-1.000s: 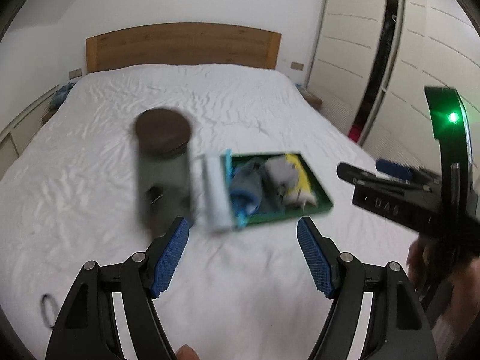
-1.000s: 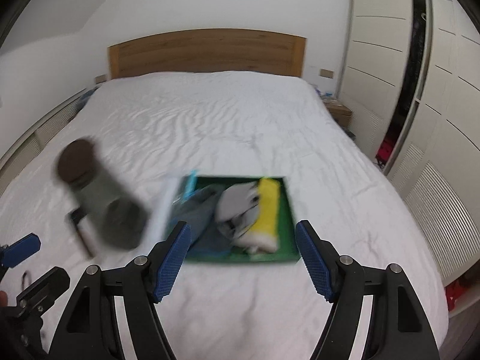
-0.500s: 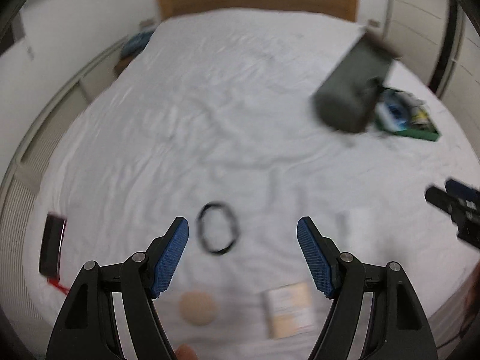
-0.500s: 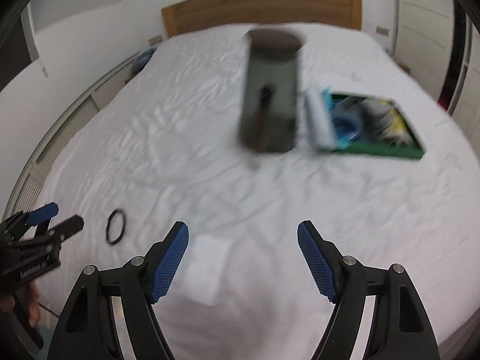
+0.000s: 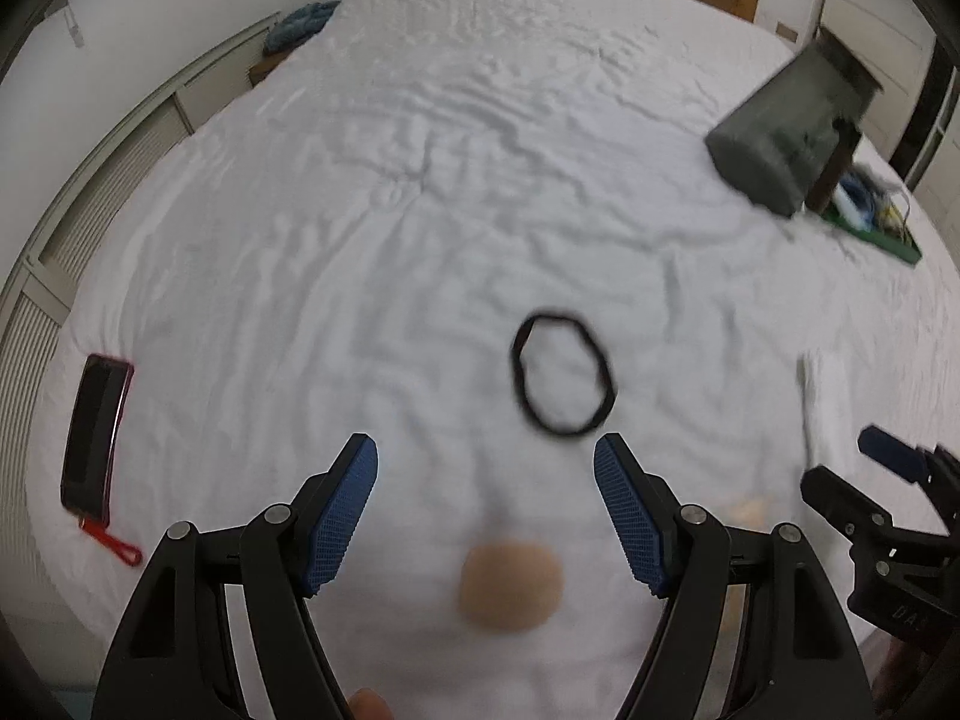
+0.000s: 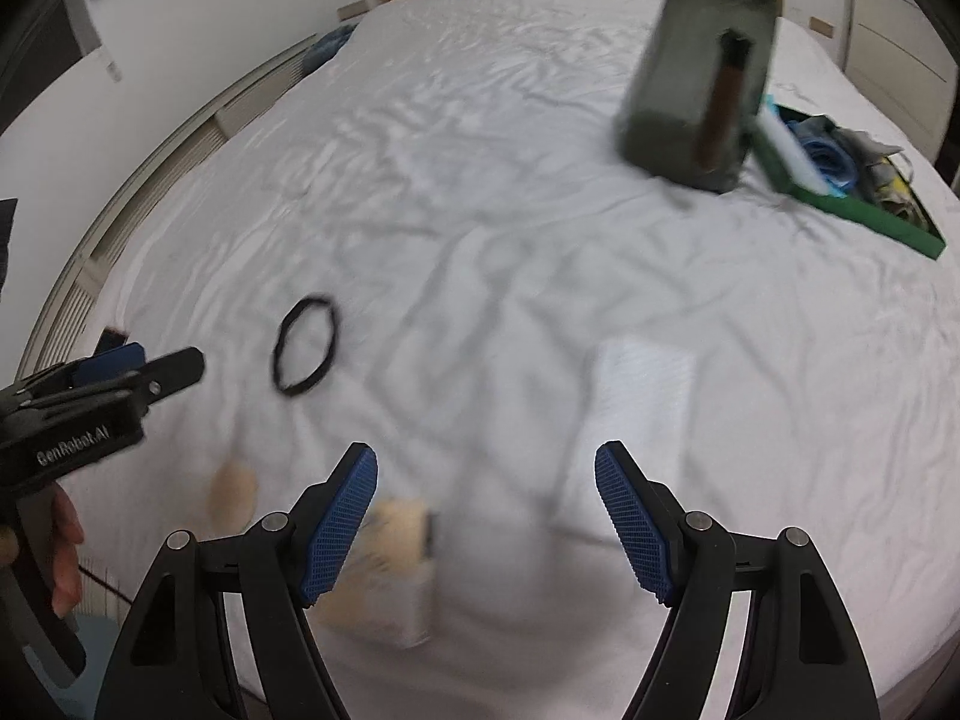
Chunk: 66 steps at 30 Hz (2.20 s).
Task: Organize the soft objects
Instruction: 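Move the left tool toward the beige round sponge while the right tool approaches the tissue pack, then grasp the beige sponge with the left tool while the right tool grasps the 'Face' tissue pack, then lift and carry the sponge and tissue pack over the green tray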
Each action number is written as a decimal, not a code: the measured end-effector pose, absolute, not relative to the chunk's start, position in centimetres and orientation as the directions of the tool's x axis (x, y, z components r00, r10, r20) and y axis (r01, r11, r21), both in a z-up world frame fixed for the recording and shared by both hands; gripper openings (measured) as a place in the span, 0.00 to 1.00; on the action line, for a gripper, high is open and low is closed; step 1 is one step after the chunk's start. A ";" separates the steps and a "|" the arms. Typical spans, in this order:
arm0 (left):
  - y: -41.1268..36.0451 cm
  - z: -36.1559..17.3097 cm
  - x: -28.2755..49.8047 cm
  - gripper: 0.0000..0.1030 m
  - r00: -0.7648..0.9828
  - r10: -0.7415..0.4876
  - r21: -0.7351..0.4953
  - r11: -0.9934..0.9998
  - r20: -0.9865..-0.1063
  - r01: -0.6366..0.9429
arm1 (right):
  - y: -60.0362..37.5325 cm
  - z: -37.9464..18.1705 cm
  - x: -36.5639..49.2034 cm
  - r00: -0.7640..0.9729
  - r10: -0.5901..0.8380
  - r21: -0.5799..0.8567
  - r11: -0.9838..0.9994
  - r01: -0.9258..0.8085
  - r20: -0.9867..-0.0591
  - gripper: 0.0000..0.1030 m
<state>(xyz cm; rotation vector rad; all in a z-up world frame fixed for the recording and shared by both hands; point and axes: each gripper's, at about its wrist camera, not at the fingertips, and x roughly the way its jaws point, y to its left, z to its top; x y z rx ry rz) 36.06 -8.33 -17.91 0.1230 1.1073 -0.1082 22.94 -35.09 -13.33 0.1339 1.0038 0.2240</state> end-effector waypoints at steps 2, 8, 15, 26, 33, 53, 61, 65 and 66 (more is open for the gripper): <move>-7.9 -18.6 35.2 0.67 0.422 -0.026 0.046 0.986 -0.906 0.160 | -33.4 -13.9 22.5 0.501 0.250 0.199 0.968 -0.155 -0.828 0.74; -7.0 -20.7 33.1 0.67 0.381 -0.043 0.035 0.980 -0.924 0.196 | -30.4 -15.7 21.4 0.470 0.260 0.178 0.961 -0.212 -0.844 0.73; -7.1 -22.9 32.2 0.67 0.343 -0.057 0.028 0.971 -0.938 0.237 | -29.1 -18.2 21.1 0.457 0.240 0.157 0.964 -0.213 -0.857 0.69; -7.6 -24.8 32.8 0.67 0.320 -0.066 0.017 0.968 -0.945 0.250 | -29.2 -20.3 21.7 0.439 0.255 0.171 0.960 -0.222 -0.862 0.59; -8.0 -25.5 32.9 0.59 0.319 -0.075 0.008 0.968 -0.945 0.251 | -29.1 -20.6 21.8 0.440 0.251 0.164 0.960 -0.228 -0.862 0.54; -10.2 -22.4 32.8 0.06 0.338 -0.073 0.029 0.958 -0.938 0.287 | -30.2 -18.4 21.5 0.476 0.304 0.208 0.947 -0.245 -0.825 0.48; -12.9 -18.7 33.9 0.05 0.365 -0.051 0.055 0.960 -0.930 0.275 | -33.3 -15.0 21.4 0.514 0.332 0.245 0.941 -0.231 -0.791 0.48; -16.0 -15.9 34.2 0.05 0.375 -0.093 0.031 0.950 -0.922 0.311 | -37.4 -12.8 21.4 0.546 0.304 0.234 0.952 -0.196 -0.781 0.48; -17.1 -15.4 34.2 0.05 0.377 -0.106 0.023 0.946 -0.920 0.323 | -38.9 -12.2 21.4 0.555 0.288 0.225 0.957 -0.181 -0.780 0.48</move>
